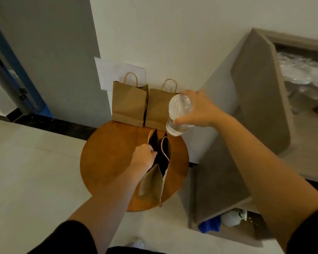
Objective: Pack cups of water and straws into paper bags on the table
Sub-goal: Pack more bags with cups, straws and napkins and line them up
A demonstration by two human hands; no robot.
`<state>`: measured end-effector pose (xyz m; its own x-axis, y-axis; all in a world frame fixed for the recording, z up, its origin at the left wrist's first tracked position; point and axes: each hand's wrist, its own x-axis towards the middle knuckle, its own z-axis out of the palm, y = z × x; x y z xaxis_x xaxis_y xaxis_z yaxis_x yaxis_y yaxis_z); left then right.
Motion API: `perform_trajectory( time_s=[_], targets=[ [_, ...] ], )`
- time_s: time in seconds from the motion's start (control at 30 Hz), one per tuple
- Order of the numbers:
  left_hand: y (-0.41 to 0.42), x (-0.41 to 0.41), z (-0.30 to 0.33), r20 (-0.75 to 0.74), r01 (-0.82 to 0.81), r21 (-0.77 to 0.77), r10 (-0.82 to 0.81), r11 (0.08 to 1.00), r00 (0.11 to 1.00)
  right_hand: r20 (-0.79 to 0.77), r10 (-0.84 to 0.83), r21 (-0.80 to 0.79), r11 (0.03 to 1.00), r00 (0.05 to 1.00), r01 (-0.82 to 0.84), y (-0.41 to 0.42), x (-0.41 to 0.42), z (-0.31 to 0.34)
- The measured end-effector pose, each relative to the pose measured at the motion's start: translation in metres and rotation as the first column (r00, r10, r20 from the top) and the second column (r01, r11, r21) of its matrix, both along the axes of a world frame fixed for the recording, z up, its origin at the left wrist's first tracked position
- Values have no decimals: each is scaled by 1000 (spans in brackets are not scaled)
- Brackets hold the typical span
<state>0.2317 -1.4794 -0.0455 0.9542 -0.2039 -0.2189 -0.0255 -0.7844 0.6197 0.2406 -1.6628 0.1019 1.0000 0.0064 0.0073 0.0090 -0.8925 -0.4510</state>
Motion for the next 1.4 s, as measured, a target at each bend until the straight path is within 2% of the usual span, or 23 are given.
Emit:
perform_trajectory(
  time_s=[0.13,0.23,0.3,0.43,0.6,0.77,0.97,1.07,1.17,1.23,1.4],
  targets=[
    [4,16,-12,-40,98,228,-92,969,995,59,-30,17,999,998,29,9,30,-8],
    [7,23,-20,-25,139,418,-141,898,990,-3,17,62,998,1000,-17,18,44,-18],
    [11,27,-25,-93,191,501,-167,844,982,-64,67,117,991,996,-59,24,48,-26],
    [20,29,-37,-188,268,566,-195,779,963,-225,188,143,977,956,-158,36,49,-47],
    [30,29,-42,-149,332,587,-304,739,941,-418,261,145,965,870,-219,42,41,-85],
    [36,27,-39,-150,419,604,-420,677,895,-520,271,-82,928,810,-363,42,35,-116],
    [29,21,-38,-157,511,676,-573,531,804,-583,314,-401,692,750,-600,58,35,-134],
    [24,21,-37,-166,544,669,-612,506,773,-645,243,-476,613,725,-630,67,43,-141],
    [25,22,-36,-169,544,681,-617,490,768,-642,217,-560,522,735,-643,79,45,-155],
    [27,24,-36,-169,535,702,-620,470,766,-641,216,-554,533,736,-639,83,44,-169],
    [34,30,-38,-219,532,748,-609,396,762,-660,198,-410,713,725,-568,72,36,-211]
  ],
)
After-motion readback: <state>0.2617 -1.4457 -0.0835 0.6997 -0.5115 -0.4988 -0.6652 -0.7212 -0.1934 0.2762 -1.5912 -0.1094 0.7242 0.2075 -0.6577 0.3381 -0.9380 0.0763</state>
